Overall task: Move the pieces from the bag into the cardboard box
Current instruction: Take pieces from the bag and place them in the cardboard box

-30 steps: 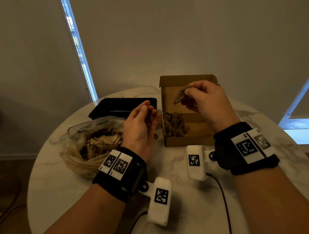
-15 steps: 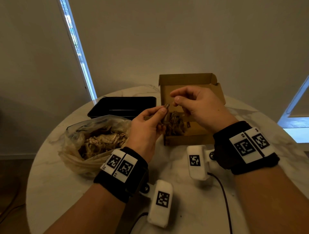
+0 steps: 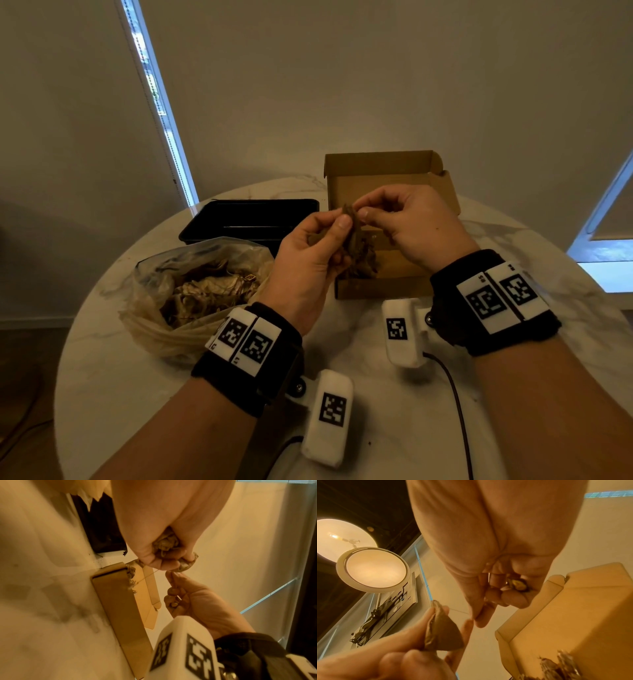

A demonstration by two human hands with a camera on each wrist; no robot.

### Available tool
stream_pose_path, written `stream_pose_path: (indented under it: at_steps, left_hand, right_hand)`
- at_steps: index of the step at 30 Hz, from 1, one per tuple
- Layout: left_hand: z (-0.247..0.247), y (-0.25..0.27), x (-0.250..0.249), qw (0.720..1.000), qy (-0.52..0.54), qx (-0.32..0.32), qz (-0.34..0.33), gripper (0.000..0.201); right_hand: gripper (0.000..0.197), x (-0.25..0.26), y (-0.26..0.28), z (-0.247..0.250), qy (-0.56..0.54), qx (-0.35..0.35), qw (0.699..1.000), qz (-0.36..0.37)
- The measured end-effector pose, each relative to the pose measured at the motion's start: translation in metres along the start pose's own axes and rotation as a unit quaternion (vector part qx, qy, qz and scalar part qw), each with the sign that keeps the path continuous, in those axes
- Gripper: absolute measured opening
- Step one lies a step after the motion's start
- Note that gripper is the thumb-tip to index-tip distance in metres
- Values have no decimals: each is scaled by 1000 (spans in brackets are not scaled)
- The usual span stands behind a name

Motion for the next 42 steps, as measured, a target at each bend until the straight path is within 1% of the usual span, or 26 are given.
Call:
stream_pose_path:
  at_steps: [3,7,10,13,16,18,20,26,29,31,33,36,40,42]
  left_hand:
    - [3,0,-5,1000,18,-11,-18,18]
    - [8,0,-6,998,33,-39,-28,25]
    - [13,-2,-6,997,42,-57,-26,19]
    - [13,-3,-5,997,48,-54,-16,15]
    - [10,-3,-1,997,67,-42,8,31]
    - [8,-3,0,997,65,-30,15,32]
    - [6,-4,0,998,57,-23,8,27]
    - [10,-3,-5,997,58,-45,-16,26]
    - [15,-4,-8,995,62,-67,-29,35]
    - [19,-4,-9,994,57,-86,-35,38]
    - [24,-4,-7,993,50,-103,-34,30]
    - [31,-4,-5,991,30,-129,-26,20]
    - [35,-4,-2,989,5,-145,-14,18]
    - [35,-4,1,989,-6,-145,-1,18]
  right_hand:
    - [8,-5,1,-4,11,10,1000,-26]
    - [8,-3,4,-6,31,21,999,-32]
    - [10,-1,5,-7,44,28,998,-30]
    - [10,-1,5,-9,54,38,997,-29]
    - [10,-4,5,-14,60,54,996,-37]
    - [10,-3,5,-15,69,61,995,-40]
    - [11,-3,6,-14,71,63,995,-41]
    - [11,0,9,-19,75,84,993,-40]
    - [11,0,10,-21,74,91,992,-39]
    - [11,0,9,-20,75,88,993,-38]
    - [11,0,9,-18,68,77,994,-36]
    - [11,2,7,-12,51,41,998,-20]
    - [10,12,6,-1,33,-17,999,28]
    - [9,18,6,2,25,-31,997,60]
Point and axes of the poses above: each hand's wrist, its own y-axis away from the middle knuckle, its own z-axis out of the back of the hand, x = y × z, the point moved 8 cm from there along -y, towards the middle knuckle
